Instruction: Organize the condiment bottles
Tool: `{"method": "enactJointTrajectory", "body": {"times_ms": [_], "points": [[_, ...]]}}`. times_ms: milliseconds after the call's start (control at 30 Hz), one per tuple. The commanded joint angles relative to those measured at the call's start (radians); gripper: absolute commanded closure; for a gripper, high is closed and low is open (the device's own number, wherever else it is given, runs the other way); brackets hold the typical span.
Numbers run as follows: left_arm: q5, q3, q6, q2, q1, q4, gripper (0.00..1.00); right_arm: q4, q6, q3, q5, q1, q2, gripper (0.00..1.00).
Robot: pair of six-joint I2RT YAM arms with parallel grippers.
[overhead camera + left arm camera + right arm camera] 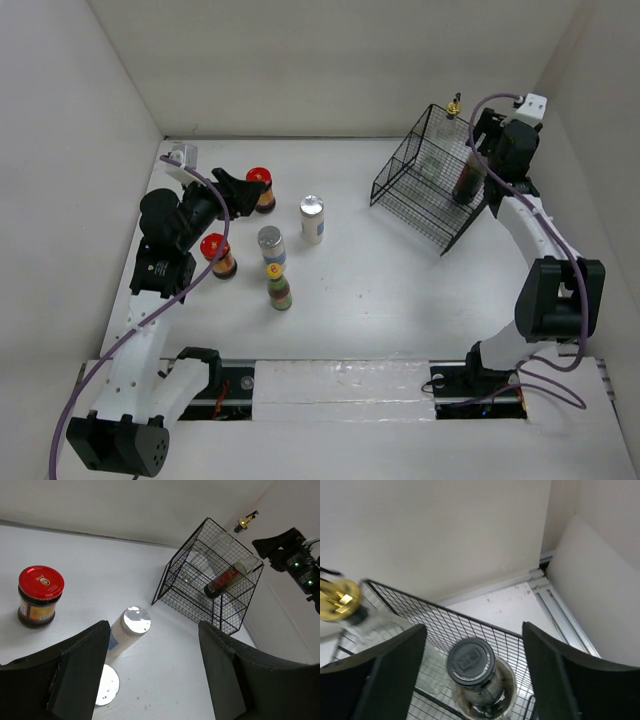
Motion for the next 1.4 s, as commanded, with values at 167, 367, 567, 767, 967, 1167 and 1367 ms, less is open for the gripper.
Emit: {"method": "enactJointTrajectory", "body": {"times_ms": [167,367,567,767,967,1167,1367], "points": [[0.011,-0.002,-0.005,-0.013,0.005,0.047,0.33,-0.089,-0.01,0.152,-0.291,0.004,-0.201,0.11],[0.011,-0.002,-0.005,-0.013,0.005,0.047,0.36,-0.133,-0.037,0.059,-0.619,0.15,-0.28,0.93],[0.01,-0.011,-0.015,0.005,0.005,0.047,0.5,-0.119,-0.028,-0.087,-0.64,0.464,-0.222,0.43],[0.0,-0.002,-0.015,0.024,0.005,0.038,0.57,-0.13,-0.076,-0.099,-0.687,0.599,-0.058,0.02],[-0.009,-0.002,-0.015,0.024,0.005,0.038,0.44,-0.144,-0.134,0.016,-0.637,0.647,0.134,0.0],[0.0,-0.002,-0.015,0.024,0.005,0.038,0.43,-0.093,-0.123,0.112,-0.659,0.677,0.275,0.0],[0.0,-0.002,-0.015,0.024,0.005,0.038,0.43,-0.052,-0.123,0.169,-0.621,0.716,0.346,0.1]]}}
